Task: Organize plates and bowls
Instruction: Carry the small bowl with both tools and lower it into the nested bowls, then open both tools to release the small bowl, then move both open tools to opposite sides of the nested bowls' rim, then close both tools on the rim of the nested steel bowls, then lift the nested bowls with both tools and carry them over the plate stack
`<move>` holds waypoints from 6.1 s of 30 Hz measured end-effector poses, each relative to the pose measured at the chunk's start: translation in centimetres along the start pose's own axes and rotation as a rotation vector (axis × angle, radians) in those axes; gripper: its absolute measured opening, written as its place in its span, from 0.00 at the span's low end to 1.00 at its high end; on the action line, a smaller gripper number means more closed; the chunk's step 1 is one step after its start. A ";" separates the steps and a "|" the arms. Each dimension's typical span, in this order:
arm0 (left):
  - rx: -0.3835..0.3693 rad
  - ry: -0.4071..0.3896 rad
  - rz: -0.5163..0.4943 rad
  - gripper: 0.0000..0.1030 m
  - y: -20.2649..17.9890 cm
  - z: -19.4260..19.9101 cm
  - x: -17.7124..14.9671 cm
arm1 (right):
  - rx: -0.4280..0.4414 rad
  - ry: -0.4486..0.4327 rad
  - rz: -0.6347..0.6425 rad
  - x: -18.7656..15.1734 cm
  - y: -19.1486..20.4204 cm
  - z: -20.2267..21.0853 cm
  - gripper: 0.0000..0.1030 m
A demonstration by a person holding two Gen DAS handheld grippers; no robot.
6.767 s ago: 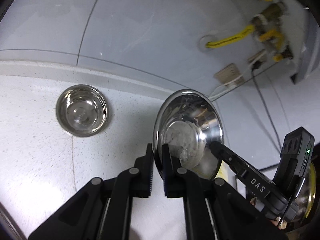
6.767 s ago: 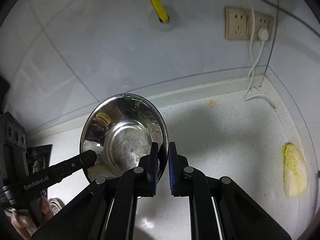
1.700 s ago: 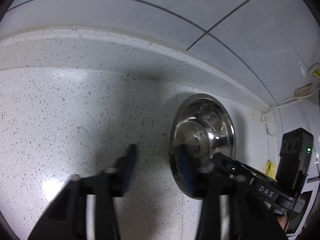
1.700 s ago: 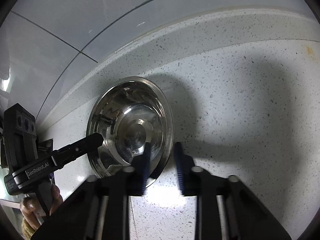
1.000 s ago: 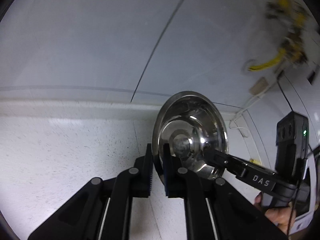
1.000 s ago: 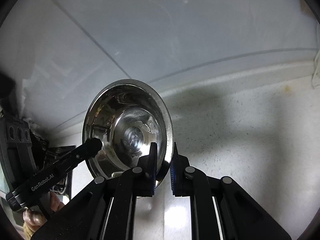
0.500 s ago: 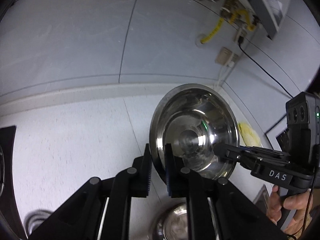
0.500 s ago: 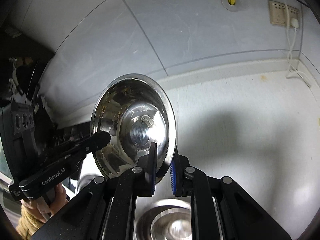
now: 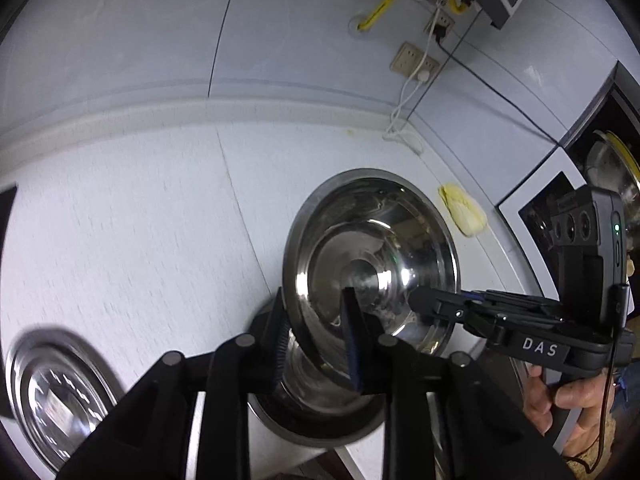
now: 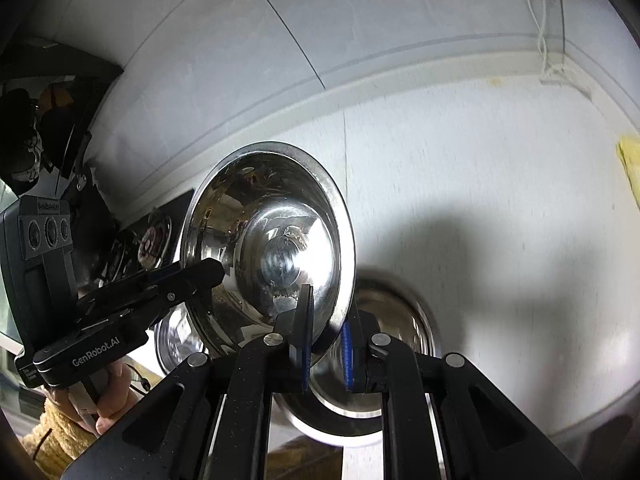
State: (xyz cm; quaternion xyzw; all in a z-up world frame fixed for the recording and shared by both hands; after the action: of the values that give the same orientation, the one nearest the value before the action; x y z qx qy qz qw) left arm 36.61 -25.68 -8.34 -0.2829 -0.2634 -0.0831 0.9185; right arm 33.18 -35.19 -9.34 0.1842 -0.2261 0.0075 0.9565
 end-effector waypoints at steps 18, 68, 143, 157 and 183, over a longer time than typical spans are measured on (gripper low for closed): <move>0.039 0.171 0.142 0.25 1.6 -6.8 -5.7 | -0.011 0.187 -0.073 -4.4 -3.4 -5.5 0.11; 0.146 0.088 0.068 0.27 2.1 -7.8 -6.5 | -0.084 0.173 -0.045 -4.9 -3.2 -7.4 0.20; -0.066 0.111 0.348 0.07 8.4 -4.6 -6.4 | -0.088 0.129 -0.080 -3.6 -4.7 -4.6 0.09; -0.018 -0.036 0.410 0.07 13.6 7.7 -4.9 | 0.013 0.103 0.078 -0.4 6.3 -4.1 0.09; 0.067 -0.111 0.512 0.07 25.5 24.9 -10.8 | 0.116 0.109 0.137 -5.2 22.8 -6.2 0.10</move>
State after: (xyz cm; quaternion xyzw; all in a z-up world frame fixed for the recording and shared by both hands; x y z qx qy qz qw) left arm 24.31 9.48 -8.72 -0.3138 -0.2357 0.1765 0.9027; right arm 28.95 -11.34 -8.83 0.2225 -0.1849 0.0962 0.9524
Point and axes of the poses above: each gripper's, at about its wrist camera, not at the fingertips, and z roughly against the way its jaws point, y to its left, x to its top, the point moved 6 cm from there along -z, roughly the way its jaws point, and after that the axes turned 8 degrees about -x, right-handed, at the moved point
